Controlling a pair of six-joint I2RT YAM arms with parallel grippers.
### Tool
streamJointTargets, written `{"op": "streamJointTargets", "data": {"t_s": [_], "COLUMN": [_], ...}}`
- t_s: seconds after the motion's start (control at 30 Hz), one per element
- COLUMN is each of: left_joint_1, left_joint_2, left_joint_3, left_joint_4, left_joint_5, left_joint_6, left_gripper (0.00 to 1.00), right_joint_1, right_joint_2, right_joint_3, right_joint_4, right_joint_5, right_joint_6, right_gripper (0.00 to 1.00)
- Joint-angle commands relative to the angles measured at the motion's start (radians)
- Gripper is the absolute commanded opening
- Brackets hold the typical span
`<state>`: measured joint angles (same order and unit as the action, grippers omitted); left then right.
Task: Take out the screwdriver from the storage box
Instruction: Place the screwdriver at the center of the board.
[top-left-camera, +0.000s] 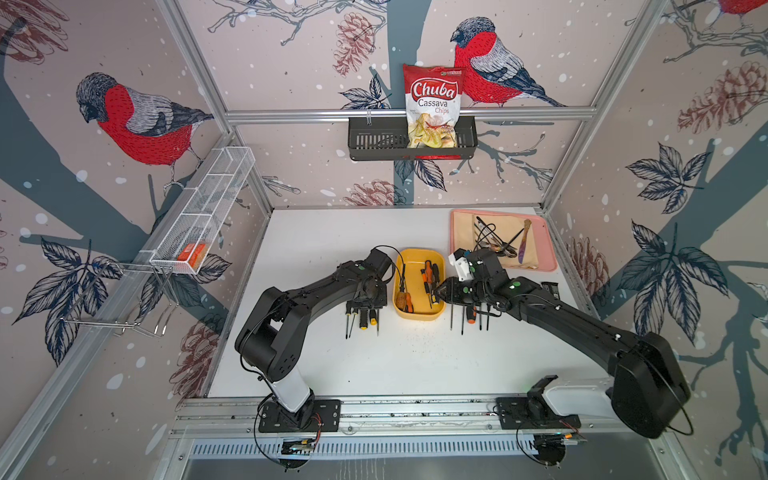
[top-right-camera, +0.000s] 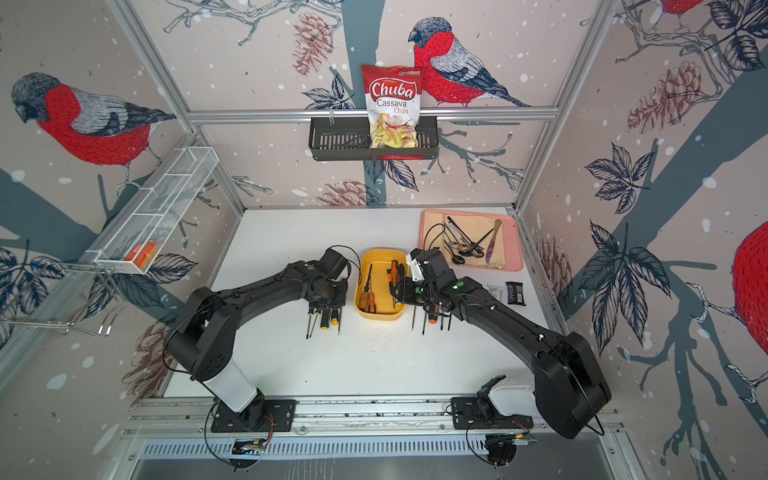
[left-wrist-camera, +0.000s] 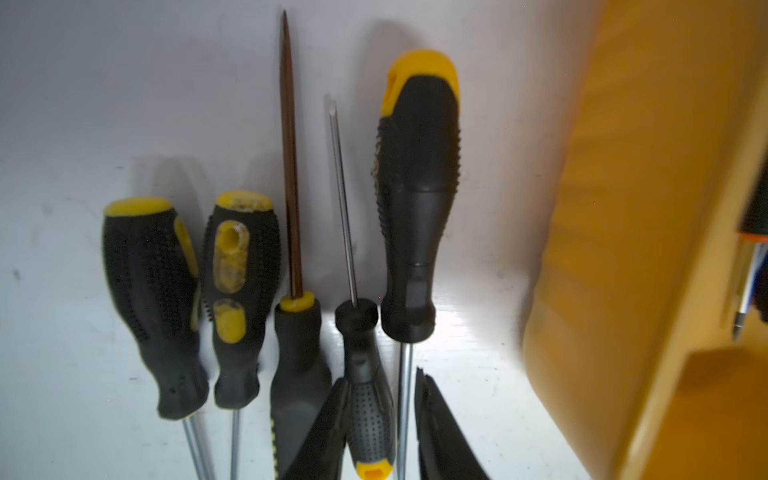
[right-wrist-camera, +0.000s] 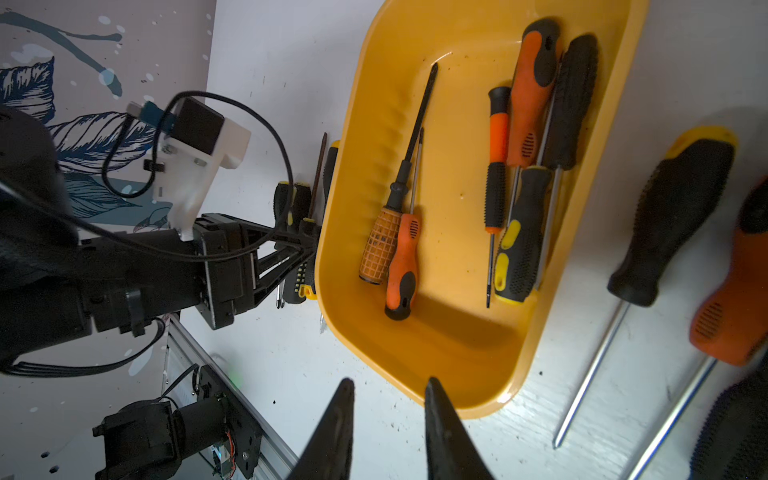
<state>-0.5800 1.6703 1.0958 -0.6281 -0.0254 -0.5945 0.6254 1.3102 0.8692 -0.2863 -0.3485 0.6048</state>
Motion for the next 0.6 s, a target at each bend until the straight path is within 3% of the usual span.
{"op": "streamJointTargets", "data": {"t_s": [0.0, 0.27, 0.57], "left_joint_1": [0.0, -0.021, -0.108], "left_joint_2": [-0.03, -0.066, 0.023], "left_joint_3": [0.031, 0.125, 0.282], "left_joint_4": [-0.035, -0.03, -0.034], "left_joint_5": [0.007, 0.075, 0.079], "left_joint_6": [0.008, -0.004, -0.031], "left_gripper": [0.31, 0.34, 0.36], "right_joint_1": [0.0, -0.007, -0.028], "right_joint_2": [-0.012, -0.038, -0.104], "right_joint_3": [0.002, 0.0, -0.022], "right_joint_4": [0.01, -0.027, -0.063], "right_joint_5": [0.006, 0.017, -0.013], "right_joint_6": [-0.005, -0.025, -0.075], "right_gripper": [0.31, 0.33, 0.38]}}
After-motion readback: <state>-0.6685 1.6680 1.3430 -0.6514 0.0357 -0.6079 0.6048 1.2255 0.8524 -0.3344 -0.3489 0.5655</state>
